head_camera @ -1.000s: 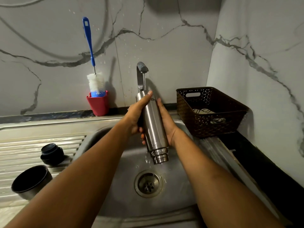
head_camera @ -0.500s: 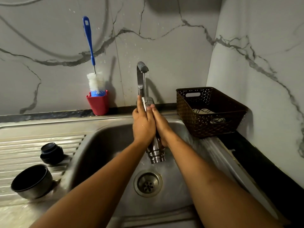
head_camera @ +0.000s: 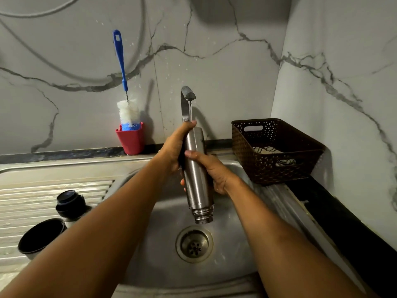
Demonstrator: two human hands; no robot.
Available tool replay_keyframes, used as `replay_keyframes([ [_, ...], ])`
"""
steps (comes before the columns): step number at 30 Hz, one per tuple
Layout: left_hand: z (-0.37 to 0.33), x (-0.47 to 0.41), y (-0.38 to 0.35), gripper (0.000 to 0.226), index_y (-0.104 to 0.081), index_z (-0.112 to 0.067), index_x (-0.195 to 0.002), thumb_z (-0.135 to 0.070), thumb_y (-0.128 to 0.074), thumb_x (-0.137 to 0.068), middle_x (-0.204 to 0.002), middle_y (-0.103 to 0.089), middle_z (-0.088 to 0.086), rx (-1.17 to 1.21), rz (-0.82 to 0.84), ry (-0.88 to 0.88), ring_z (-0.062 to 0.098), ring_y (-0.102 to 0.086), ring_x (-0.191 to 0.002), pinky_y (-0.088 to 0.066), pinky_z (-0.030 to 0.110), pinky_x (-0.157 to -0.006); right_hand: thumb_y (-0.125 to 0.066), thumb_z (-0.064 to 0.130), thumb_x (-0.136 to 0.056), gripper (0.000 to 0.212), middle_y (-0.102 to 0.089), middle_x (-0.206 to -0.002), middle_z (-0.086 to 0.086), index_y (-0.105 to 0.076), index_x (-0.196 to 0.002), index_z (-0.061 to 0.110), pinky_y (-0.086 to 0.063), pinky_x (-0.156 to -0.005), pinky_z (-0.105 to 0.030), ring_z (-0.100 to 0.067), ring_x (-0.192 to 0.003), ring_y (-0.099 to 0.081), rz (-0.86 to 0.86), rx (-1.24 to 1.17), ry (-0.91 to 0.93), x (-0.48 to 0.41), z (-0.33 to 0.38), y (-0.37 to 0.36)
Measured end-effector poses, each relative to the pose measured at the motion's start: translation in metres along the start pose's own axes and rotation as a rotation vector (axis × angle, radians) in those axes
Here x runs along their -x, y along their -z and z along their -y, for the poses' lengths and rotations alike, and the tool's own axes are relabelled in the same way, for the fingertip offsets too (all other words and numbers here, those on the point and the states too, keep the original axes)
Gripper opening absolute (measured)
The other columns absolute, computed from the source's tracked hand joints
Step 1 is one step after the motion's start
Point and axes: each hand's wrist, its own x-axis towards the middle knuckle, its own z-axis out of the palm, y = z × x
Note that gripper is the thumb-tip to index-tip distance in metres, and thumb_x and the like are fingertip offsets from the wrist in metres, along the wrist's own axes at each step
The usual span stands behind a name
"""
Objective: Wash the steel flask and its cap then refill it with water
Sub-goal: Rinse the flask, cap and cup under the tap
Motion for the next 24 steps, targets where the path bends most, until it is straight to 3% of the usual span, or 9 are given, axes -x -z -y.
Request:
replay_keyframes([
  [3,-0.002,0.002,-0.006,0.019,-0.071,-0.024,-0.107,-0.038,-0.061,-0.101,-0.101,-0.073,0.008,-0.229,-0.121,-0.236,0.025,-0.072,-0.096,-0.062,0.034,-0.074,-0.085,0.027,-0.081,0.051,-0.077,-0.106,-0.015,-0.062,-0.125,0.014,-0.062,-0.089,-0.048,-0.032,-0.096,-0.075,-0.137,0.142,0.113,-0.004,-0.005,0.003],
  [5,0.004,0.008,-0.010,0.028,-0.074,-0.027,-0.108,-0.043,-0.051,-0.107,-0.098,-0.073,-0.002,-0.508,-0.208,-0.407,0.015,-0.072,-0.090,-0.062,0.031,-0.077,-0.083,0.018,-0.082,0.047,-0.077,-0.104,-0.009,-0.064,-0.124,0.015,-0.061,-0.085,-0.038,-0.025,-0.096,-0.074,-0.181,0.165,0.175,-0.008,-0.008,0.003],
  [8,0.021,0.014,-0.015,0.039,-0.071,-0.023,-0.124,-0.051,-0.050,-0.106,-0.114,-0.069,-0.005,-0.943,-0.341,-0.657,0.005,-0.064,-0.092,-0.054,0.025,-0.080,-0.079,0.017,-0.082,0.041,-0.075,-0.101,-0.008,-0.063,-0.120,0.017,-0.060,-0.081,-0.040,-0.026,-0.094,-0.072,-0.226,0.191,0.186,-0.010,-0.009,0.000],
  [10,0.027,0.011,-0.011,0.039,-0.070,-0.022,-0.126,-0.050,-0.053,-0.105,-0.119,-0.070,-0.003,-0.941,-0.356,-0.701,0.006,-0.063,-0.097,-0.053,0.026,-0.084,-0.080,0.026,-0.074,0.048,-0.075,-0.103,-0.007,-0.062,-0.117,0.019,-0.061,-0.083,-0.043,-0.026,-0.097,-0.072,-0.298,0.277,0.184,-0.011,-0.010,-0.002],
  [13,0.029,0.002,0.003,0.044,-0.072,-0.023,-0.120,-0.058,-0.061,-0.097,-0.105,-0.075,-0.003,-0.710,-0.345,-0.543,0.009,-0.071,-0.092,-0.062,0.037,-0.085,-0.084,0.046,-0.063,0.071,-0.073,-0.110,-0.003,-0.057,-0.125,0.023,-0.060,-0.091,-0.046,-0.023,-0.101,-0.071,-0.243,0.351,0.127,-0.009,-0.007,-0.004],
  [15,0.027,-0.007,0.015,0.039,-0.072,-0.021,-0.110,-0.057,-0.062,-0.097,-0.096,-0.074,-0.001,-0.536,-0.404,-0.431,0.015,-0.073,-0.088,-0.063,0.043,-0.086,-0.087,0.050,-0.067,0.077,-0.071,-0.114,-0.006,-0.053,-0.131,0.025,-0.062,-0.085,-0.044,-0.025,-0.099,-0.073,-0.157,0.352,0.052,-0.006,-0.003,-0.002],
  [18,0.033,-0.015,0.042,0.039,-0.069,-0.015,-0.114,-0.050,-0.054,-0.104,-0.107,-0.071,0.009,-0.269,-0.584,-0.233,0.021,-0.068,-0.095,-0.058,0.041,-0.091,-0.084,0.045,-0.079,0.063,-0.074,-0.109,-0.015,-0.055,-0.129,0.019,-0.062,-0.062,-0.036,-0.028,-0.085,-0.076,-0.022,0.332,-0.111,0.004,0.007,0.008],
  [20,0.042,-0.017,0.059,0.039,-0.066,-0.012,-0.119,-0.046,-0.049,-0.107,-0.116,-0.068,0.011,-0.165,-0.751,-0.129,0.025,-0.064,-0.107,-0.052,0.040,-0.098,-0.083,0.048,-0.080,0.061,-0.076,-0.106,-0.016,-0.056,-0.126,0.018,-0.059,-0.057,-0.033,-0.027,-0.079,-0.076,0.019,0.402,-0.141,0.005,0.007,0.011],
  [24,0.057,-0.016,0.070,0.046,-0.055,-0.009,-0.142,-0.040,-0.041,-0.111,-0.131,-0.060,0.012,-0.006,-0.819,0.051,0.031,-0.057,-0.126,-0.046,0.042,-0.106,-0.087,0.046,-0.076,0.062,-0.072,-0.109,-0.016,-0.058,-0.123,0.019,-0.057,-0.049,-0.028,-0.024,-0.068,-0.075,-0.152,0.326,-0.027,-0.003,0.003,0.015],
])
